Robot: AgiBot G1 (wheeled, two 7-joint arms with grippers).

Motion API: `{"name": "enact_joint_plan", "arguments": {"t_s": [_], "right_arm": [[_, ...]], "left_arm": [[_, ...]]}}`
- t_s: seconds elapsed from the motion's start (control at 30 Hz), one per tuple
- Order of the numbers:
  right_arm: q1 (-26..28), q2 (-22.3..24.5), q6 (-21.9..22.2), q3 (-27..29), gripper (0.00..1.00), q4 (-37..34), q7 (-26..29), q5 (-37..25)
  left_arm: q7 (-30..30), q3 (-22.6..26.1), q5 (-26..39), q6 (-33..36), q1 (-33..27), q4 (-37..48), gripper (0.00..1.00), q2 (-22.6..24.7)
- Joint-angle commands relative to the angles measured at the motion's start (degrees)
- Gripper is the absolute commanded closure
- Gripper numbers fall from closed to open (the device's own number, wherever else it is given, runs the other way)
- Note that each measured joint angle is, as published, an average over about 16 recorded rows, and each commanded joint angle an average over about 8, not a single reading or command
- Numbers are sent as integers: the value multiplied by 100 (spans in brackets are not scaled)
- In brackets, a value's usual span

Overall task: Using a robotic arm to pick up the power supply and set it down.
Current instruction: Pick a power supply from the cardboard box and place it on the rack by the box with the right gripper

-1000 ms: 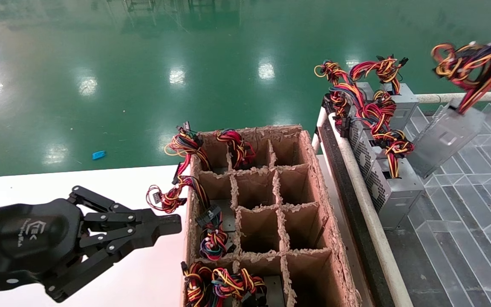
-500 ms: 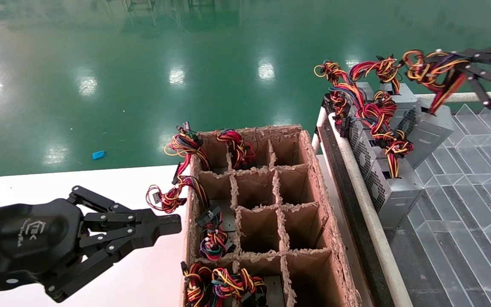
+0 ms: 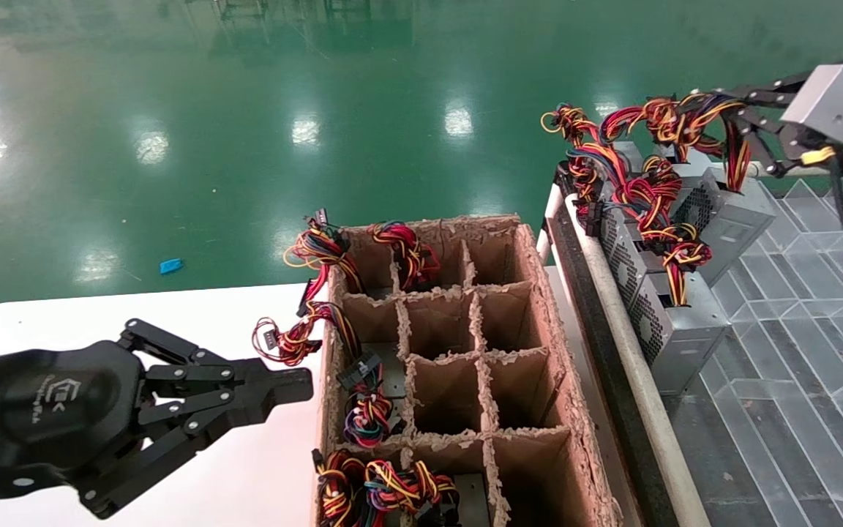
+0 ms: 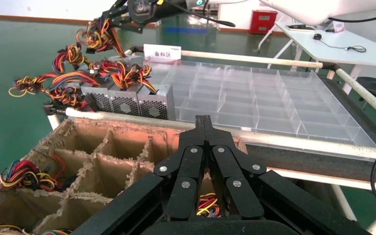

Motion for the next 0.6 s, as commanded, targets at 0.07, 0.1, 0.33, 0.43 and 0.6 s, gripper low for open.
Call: {"name": "enact_joint_plan", "arguments": {"t_s": [0.07,0.1,0.33,0.43,0.6], "right_arm": [[134,-97,-45,-29,100,-270,-264,-24],[173,-102,-20,-29,100,-360,-340,-42],[445,-67,154,12,100,-1002,-781,-107],[568,-63,175,29,100,-1250,-962,-109],[747,-87,161,54,100,-1601,-1249,-89]], "left_arm": [[0,0,0,0,0,0,100,0],[0,0,0,0,0,0,100,0],[0,0,0,0,0,0,100,0],[0,0,0,0,0,0,100,0],[0,0,0,0,0,0,100,0]]}}
